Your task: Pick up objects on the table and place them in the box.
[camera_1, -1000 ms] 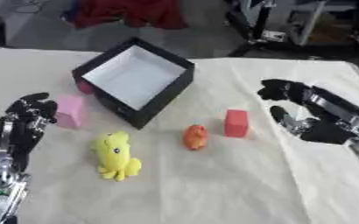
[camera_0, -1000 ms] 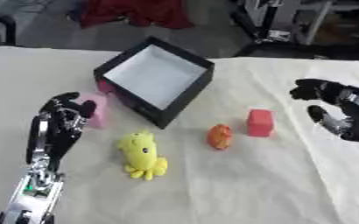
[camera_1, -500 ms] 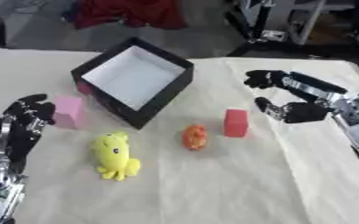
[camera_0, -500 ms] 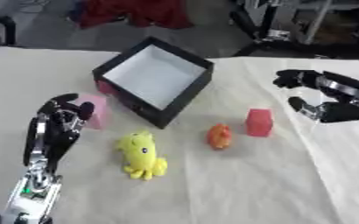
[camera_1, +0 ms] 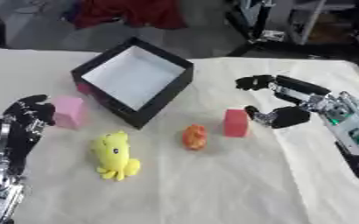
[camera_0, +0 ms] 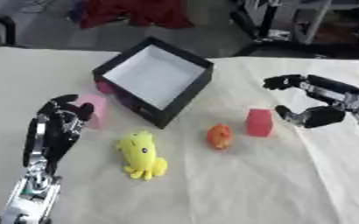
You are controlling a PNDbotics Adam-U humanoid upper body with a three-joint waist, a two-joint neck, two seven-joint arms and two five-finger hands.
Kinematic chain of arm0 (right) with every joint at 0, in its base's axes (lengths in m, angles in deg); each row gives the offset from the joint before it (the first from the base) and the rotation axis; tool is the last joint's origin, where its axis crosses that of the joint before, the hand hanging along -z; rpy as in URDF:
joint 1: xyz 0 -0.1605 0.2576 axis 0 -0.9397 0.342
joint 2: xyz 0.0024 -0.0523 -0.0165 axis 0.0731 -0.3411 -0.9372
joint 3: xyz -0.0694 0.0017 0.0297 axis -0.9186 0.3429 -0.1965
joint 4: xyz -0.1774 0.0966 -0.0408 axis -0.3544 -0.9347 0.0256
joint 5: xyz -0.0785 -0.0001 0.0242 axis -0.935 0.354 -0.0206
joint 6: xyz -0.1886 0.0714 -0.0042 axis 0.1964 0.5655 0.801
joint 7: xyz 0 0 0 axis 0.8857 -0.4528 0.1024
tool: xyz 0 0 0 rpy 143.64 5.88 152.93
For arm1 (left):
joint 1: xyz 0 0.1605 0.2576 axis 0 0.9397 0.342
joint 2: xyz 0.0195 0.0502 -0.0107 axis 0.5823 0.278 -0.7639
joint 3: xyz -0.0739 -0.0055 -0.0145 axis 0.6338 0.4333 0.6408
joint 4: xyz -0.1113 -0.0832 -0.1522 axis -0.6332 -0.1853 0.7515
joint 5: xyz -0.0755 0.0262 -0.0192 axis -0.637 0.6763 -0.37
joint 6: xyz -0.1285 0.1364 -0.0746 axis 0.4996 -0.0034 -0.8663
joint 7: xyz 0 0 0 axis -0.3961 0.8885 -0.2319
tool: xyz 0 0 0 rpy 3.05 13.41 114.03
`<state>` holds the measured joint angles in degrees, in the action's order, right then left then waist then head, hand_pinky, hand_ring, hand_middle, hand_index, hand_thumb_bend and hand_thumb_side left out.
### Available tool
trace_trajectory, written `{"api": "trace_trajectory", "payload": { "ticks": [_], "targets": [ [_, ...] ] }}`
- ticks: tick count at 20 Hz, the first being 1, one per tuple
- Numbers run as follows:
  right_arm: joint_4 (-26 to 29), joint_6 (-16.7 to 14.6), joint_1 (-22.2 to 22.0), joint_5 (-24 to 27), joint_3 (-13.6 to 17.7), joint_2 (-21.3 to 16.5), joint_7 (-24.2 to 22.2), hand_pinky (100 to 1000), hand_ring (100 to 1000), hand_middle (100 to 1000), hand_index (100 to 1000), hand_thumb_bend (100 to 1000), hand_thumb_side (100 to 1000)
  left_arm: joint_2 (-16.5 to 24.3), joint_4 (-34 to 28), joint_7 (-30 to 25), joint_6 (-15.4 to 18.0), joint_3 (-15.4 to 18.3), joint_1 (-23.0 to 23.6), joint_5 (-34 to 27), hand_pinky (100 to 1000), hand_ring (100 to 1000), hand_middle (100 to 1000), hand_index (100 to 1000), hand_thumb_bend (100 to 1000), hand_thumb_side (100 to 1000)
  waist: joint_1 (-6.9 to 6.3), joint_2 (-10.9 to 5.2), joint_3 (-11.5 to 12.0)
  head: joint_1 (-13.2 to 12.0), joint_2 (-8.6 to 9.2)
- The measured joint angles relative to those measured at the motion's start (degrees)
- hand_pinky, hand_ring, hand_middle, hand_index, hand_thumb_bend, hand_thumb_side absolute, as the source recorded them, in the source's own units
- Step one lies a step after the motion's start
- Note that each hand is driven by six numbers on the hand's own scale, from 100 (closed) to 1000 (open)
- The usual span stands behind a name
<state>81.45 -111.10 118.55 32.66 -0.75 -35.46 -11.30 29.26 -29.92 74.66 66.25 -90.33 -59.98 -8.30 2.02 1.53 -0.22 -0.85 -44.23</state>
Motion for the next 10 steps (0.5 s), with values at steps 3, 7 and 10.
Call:
{"api": "trace_trajectory", "payload": {
  "ticks": [3, 7, 10],
  "targets": [
    [-0.9, -0.7, 0.0, -3.5, -0.3, 0.6, 0.7, 901, 889, 878, 1000, 100, 564, 0.0, 0.0, -0.1, 0.1, 0.0, 0.0, 0.0, 667, 438, 491, 725, 889, 693, 0.00, 0.00, 0.0, 0.0, 0.00],
    [-2.7, -1.5, 0.0, -7.6, -0.5, 1.6, 1.6, 900, 886, 875, 1000, 100, 577, 0.0, 0.1, -0.1, 0.1, 0.0, 0.0, 0.0, 667, 438, 491, 725, 889, 693, 0.00, 0.00, 0.1, 0.2, 0.00],
    [-4.2, -1.9, 0.0, -10.3, -0.5, 2.2, 2.4, 899, 883, 873, 1000, 100, 568, 0.0, 0.2, -0.1, 0.1, 0.0, 0.0, 0.0, 667, 438, 491, 725, 888, 693, -0.18, 0.00, 0.2, 0.4, 0.00]
  ]
}}
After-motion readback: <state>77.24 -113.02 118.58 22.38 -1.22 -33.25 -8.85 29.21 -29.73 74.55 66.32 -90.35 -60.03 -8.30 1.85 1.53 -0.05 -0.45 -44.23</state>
